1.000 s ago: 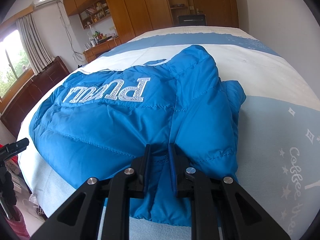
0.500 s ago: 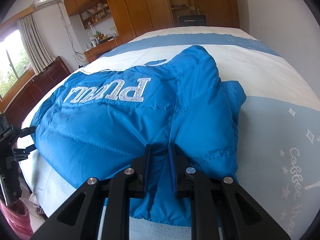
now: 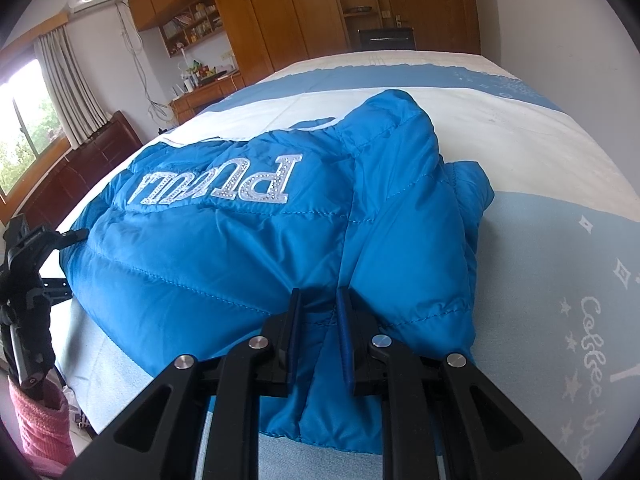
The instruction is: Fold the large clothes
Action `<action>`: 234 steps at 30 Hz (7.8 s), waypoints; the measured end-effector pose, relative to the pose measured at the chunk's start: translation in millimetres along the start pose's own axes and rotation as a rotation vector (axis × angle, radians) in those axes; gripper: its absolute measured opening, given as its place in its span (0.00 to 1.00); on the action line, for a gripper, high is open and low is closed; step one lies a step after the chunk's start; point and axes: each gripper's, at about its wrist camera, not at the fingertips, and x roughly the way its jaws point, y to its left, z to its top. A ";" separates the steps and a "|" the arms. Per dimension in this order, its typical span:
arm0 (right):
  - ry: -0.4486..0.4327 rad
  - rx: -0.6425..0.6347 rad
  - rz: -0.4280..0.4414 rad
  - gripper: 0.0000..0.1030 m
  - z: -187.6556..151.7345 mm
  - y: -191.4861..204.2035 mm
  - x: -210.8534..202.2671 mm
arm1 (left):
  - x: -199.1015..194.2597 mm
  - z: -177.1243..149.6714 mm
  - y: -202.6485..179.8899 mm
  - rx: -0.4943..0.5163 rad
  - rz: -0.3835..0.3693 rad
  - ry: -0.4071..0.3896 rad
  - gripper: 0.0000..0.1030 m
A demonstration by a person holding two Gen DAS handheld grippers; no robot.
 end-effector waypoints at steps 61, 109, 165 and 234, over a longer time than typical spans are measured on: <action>-0.095 0.039 -0.006 0.25 24.3 -36.2 -107.0 | -41.3 -78.1 -243.9 0.701 -0.054 -0.183 0.29; 0.104 0.222 0.306 0.63 88.4 -57.9 -62.2 | 23.0 -104.2 -250.5 0.727 -0.356 0.322 0.47; 0.179 0.155 0.203 0.14 74.8 -63.6 -24.4 | 101.9 -104.1 -242.1 0.864 0.052 0.213 0.53; 0.199 0.170 0.111 0.00 111.1 -88.2 49.0 | 226.9 -54.8 -286.2 0.777 0.100 0.449 0.60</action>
